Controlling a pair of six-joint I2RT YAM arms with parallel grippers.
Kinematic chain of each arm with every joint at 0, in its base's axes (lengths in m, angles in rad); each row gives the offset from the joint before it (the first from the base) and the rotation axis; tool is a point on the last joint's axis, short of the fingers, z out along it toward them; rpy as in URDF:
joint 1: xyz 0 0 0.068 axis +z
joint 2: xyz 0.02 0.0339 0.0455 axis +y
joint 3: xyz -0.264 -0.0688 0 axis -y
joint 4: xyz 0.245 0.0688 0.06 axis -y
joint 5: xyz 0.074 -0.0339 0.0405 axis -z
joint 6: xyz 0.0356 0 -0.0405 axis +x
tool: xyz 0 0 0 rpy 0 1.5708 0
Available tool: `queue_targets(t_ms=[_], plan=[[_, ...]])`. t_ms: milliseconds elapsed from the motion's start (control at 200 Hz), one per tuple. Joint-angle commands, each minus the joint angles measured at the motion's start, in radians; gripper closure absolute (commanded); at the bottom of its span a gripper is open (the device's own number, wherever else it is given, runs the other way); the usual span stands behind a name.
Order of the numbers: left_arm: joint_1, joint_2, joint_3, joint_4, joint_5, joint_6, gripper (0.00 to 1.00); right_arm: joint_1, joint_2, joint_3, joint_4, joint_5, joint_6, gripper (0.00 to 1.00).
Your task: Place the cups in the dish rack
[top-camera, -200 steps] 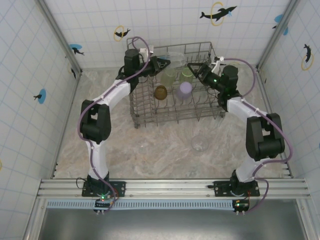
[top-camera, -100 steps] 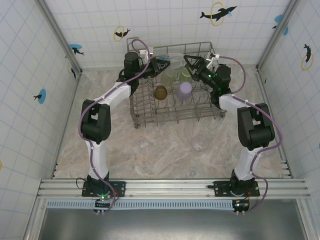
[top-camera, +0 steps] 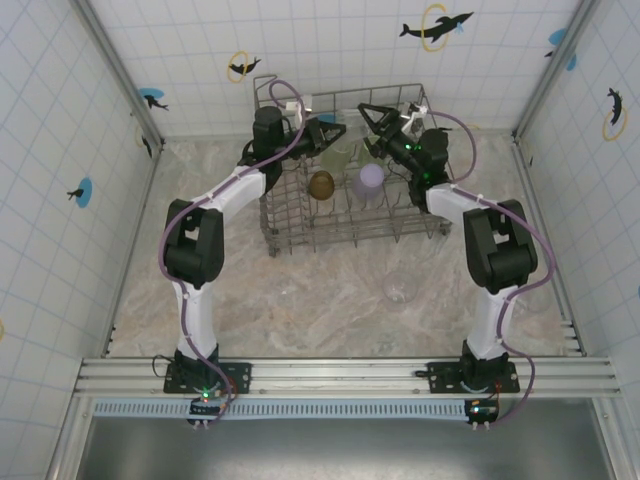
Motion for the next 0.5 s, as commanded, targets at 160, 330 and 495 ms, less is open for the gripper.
queue_targets(t_ms=[160, 330, 495], plan=[[-0.006, -0.004, -0.019, 0.009, -0.003, 0.055, 1.0, 0.01, 0.017, 0.038, 0.068, 0.046, 0.043, 0.28], [-0.007, -0.011, -0.025, 0.004, -0.006, 0.076, 0.91, 0.011, 0.013, 0.028, 0.088, 0.054, 0.049, 0.56], [-0.007, -0.036, -0.039, -0.022, -0.011, 0.1, 0.74, 0.004, -0.014, -0.001, 0.079, 0.065, 0.033, 0.64]])
